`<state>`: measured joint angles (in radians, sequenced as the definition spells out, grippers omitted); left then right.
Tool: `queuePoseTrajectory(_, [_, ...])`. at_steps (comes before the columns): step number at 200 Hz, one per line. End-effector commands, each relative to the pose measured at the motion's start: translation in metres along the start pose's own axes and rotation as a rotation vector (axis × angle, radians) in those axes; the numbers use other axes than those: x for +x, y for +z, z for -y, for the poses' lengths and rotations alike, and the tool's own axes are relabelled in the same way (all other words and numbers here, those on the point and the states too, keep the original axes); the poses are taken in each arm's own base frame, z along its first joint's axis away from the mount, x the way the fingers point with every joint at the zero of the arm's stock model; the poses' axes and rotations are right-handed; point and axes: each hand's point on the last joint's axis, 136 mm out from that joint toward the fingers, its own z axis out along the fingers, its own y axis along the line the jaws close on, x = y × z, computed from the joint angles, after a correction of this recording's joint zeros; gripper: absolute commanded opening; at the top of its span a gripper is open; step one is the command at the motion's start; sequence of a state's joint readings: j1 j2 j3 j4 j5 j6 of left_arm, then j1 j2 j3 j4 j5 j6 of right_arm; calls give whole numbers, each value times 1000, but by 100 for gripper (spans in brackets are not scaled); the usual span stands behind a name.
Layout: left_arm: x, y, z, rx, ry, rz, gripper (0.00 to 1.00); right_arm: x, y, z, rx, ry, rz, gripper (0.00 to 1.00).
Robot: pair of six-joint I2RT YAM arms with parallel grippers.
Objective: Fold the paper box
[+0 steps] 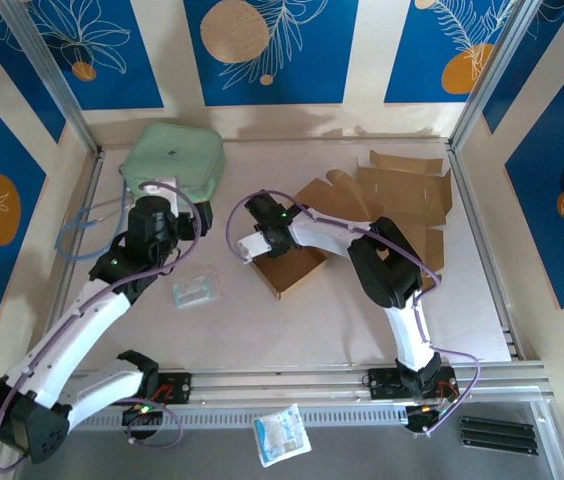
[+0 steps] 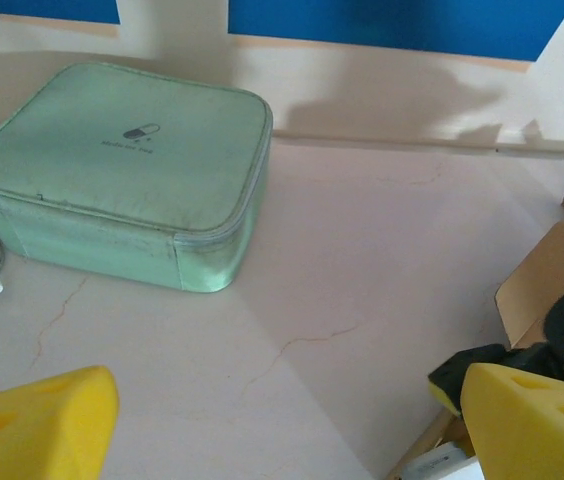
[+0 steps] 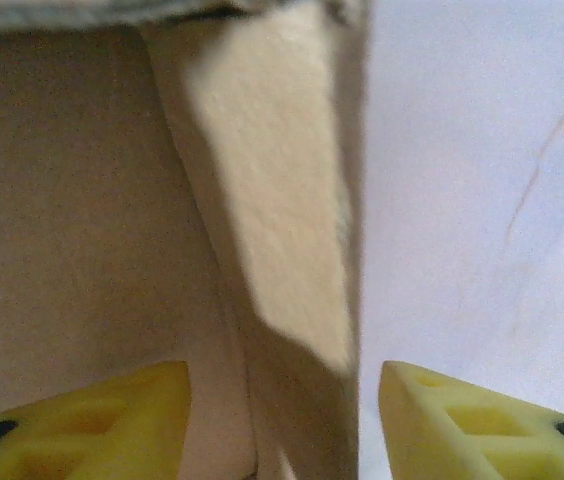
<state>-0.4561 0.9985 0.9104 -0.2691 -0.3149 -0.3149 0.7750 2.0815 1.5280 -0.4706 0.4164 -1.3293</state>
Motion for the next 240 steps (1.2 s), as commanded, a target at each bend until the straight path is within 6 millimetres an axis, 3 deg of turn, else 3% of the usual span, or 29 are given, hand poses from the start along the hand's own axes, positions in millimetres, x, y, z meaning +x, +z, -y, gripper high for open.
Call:
queuePoseTrajectory(1, [-10, 6, 8, 27, 16, 17, 89, 1, -38, 19, 66, 50, 15, 59])
queuePoseTrajectory(22, [-10, 10, 13, 47, 31, 11, 89, 0, -59, 34, 102, 129, 30, 59])
queuePoseTrajectory(39, [-11, 10, 16, 63, 58, 4, 89, 0, -83, 49, 134, 312, 67, 59])
queuePoseTrajectory(55, [-13, 8, 24, 105, 103, -12, 89, 10, -111, 58, 119, 661, 114, 59])
queuePoseTrajectory(66, [-12, 9, 32, 142, 135, -38, 89, 26, -129, 59, 100, 1014, 134, 60])
queuePoseTrajectory(79, [-8, 10, 44, 207, 171, -74, 88, 47, -146, 45, 24, 1446, 147, 59])
queuePoseTrajectory(92, [-2, 11, 59, 297, 203, -101, 88, 59, -152, 16, -124, 1825, 138, 58])
queuePoseTrajectory(110, [4, 10, 86, 449, 245, -137, 88, 63, -153, -25, -281, 2113, 104, 57])
queuePoseTrajectory(135, [14, 10, 115, 622, 259, -203, 87, 76, -153, -70, -294, 2312, 26, 60])
queuePoseTrajectory(153, [20, 13, 126, 682, 248, -233, 88, 77, -147, -81, -345, 2420, 92, 61])
queuePoseTrajectory(168, [21, 16, 130, 697, 236, -245, 88, 89, -140, -93, -305, 2506, 55, 62])
queuePoseTrajectory(206, [25, 15, 128, 690, 224, -254, 90, 129, -131, -106, -164, 2641, -29, 66])
queuePoseTrajectory(240, [30, 14, 125, 679, 213, -262, 91, 168, -115, -95, -122, 2777, 132, 68])
